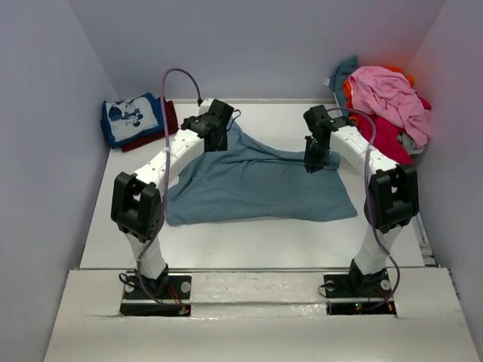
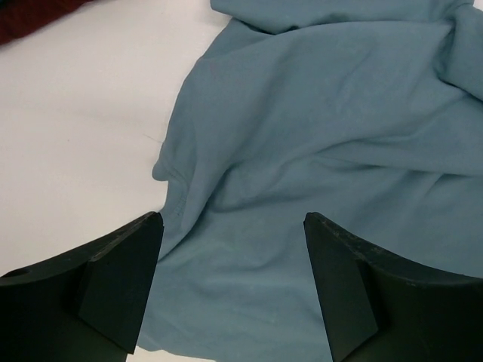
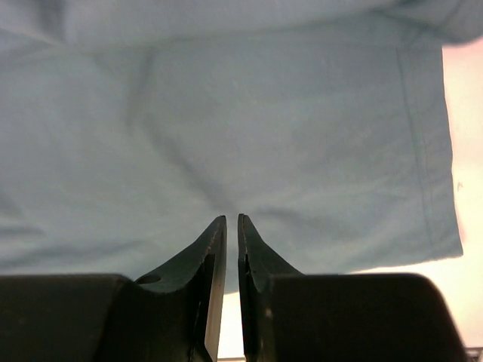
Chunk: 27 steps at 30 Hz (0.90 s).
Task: Fold and stack the t-shirts
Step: Flatten out the tshirt
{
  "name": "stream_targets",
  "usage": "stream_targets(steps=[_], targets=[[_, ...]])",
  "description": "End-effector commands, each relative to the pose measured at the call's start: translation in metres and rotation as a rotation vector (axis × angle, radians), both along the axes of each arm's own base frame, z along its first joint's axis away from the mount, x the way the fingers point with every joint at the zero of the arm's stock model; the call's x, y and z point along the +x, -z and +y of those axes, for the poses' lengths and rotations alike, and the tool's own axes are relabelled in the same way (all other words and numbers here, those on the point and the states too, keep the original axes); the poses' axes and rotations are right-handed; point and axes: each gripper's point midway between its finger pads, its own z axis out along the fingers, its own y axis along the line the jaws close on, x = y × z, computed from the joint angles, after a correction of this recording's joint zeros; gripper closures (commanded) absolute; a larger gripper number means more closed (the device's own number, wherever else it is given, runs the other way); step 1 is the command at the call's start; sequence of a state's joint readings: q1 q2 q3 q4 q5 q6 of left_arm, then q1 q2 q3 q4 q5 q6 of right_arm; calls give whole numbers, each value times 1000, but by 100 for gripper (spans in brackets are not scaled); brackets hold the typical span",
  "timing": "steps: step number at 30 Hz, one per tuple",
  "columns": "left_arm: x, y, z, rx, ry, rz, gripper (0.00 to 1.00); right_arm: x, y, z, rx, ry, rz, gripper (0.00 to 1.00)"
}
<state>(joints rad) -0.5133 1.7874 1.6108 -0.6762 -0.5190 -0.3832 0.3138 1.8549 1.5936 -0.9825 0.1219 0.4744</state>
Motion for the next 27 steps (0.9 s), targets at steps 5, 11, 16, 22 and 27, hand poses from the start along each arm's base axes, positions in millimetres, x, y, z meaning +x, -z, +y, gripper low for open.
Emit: stream_targets(steps=[5,11,16,22,27], targets=[[27,51,-8,-1,23,112,12,-20,52,-5,-36,-11,114,82],[50,74,-21,-68,24,160,12,4,67,5,-24,-22,119,82],[71,74,-10,-90,-14,157,12,51,51,19,-18,-21,66,82],[74,79,-3,-65,-16,182,12,93,28,20,-18,-20,18,81],[68,86,-3,-71,-14,199,12,110,30,14,-24,-15,16,80]])
